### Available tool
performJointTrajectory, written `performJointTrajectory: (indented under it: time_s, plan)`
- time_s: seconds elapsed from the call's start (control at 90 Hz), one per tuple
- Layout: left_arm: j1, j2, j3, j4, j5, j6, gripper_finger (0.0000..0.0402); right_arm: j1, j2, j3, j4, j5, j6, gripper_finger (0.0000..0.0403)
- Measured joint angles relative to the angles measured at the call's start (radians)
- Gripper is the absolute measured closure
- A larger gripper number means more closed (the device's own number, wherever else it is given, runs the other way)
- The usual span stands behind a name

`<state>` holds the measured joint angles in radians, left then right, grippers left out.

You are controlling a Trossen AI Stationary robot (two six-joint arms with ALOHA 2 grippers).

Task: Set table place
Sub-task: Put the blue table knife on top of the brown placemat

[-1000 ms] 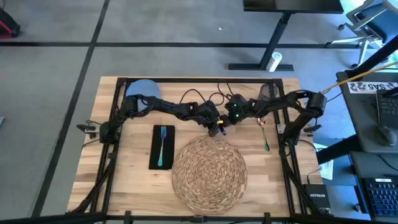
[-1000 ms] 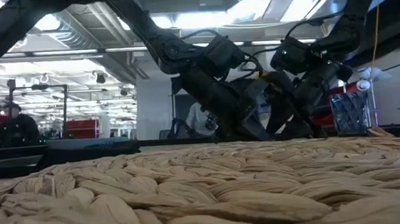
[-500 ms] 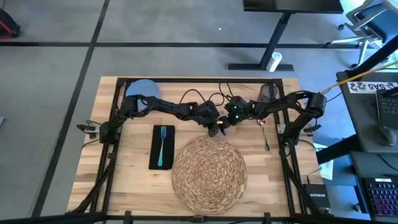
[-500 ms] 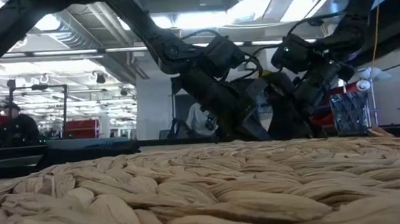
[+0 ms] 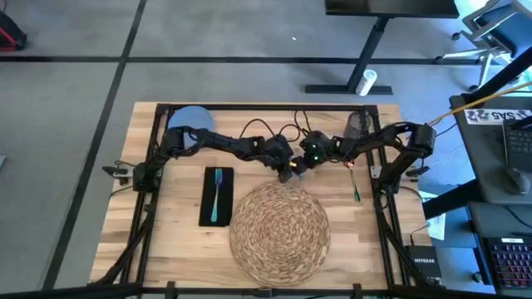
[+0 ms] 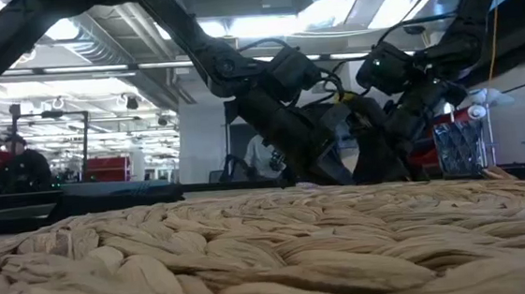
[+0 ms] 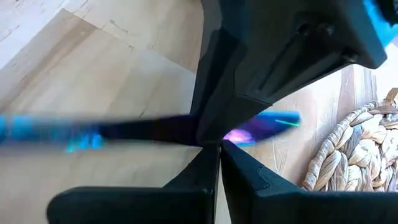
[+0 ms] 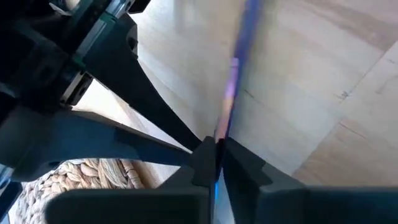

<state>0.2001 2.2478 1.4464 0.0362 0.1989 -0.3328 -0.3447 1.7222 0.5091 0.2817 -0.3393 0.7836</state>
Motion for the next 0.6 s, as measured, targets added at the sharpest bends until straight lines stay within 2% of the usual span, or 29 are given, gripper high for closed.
performJointTrajectory:
  time_s: [0.3,0.6]
  plan:
    - [0.005,-0.037,-0.001,-0.032,-0.009,-0.006,0.0402,0.0,0.0,0.0,-0.007,0.009,-0.005,0.0402]
    - [0.012,-0.214,0.001,-0.098,-0.073,0.068,0.0402,0.001,0.0,0.0,-0.006,0.019,-0.006,0.0402]
